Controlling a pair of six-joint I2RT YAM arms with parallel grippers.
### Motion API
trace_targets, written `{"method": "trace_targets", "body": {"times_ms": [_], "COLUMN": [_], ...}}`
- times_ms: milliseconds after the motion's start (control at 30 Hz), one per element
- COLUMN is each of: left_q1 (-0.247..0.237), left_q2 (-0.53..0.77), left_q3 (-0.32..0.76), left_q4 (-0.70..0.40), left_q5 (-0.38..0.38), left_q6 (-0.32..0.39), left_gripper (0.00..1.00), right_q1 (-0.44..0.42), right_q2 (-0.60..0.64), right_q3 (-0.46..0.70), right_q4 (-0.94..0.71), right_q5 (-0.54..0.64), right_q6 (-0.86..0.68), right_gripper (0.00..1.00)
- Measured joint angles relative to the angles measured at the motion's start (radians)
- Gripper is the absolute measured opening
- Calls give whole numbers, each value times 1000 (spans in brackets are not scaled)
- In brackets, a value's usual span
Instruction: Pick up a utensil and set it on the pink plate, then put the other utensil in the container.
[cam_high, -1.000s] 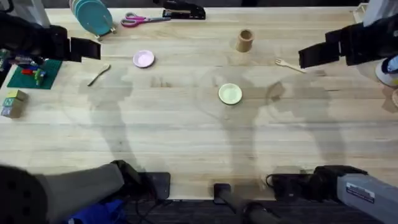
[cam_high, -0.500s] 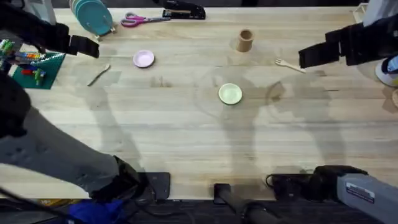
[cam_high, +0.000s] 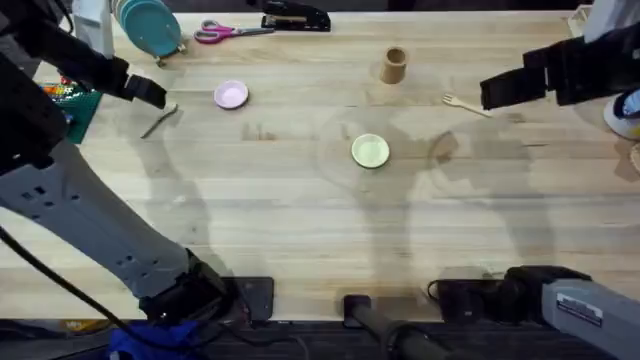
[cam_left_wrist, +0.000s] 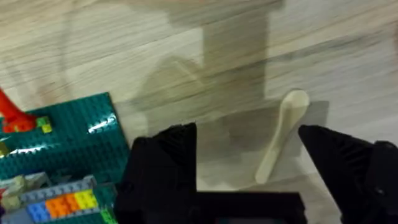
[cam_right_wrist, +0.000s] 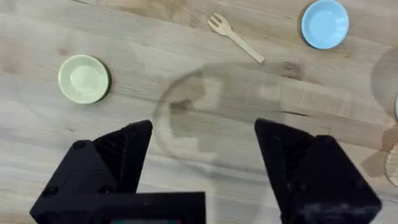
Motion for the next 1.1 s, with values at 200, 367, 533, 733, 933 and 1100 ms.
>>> {"method": "trace_targets", "body": {"times_ms": [200, 367, 533, 733, 933, 1100], "left_q1": [-11, -44, -72, -73, -72, -72], "left_q2": [15, 15, 15, 15, -10, -29], "left_q3": [2, 2, 2, -28, -92, -124], "left_q4": [3, -19, -47, -11, 46, 70], "left_q5": [-19, -49, -66, -94, -112, -110], "left_q6": [32, 39, 44, 44, 44, 44], "left_gripper": [964, 971, 947, 915, 881, 837], "right_q1": [0, 0, 0, 0, 0, 0], "right_q2": [0, 0, 0, 0, 0, 0], "right_q3": [0, 0, 0, 0, 0, 0], "right_q4": [0, 0, 0, 0, 0, 0], "right_q5": [0, 0, 0, 0, 0, 0], "right_q6": [0, 0, 0, 0, 0, 0], "right_gripper": [997, 997, 998, 997, 997, 997]}}
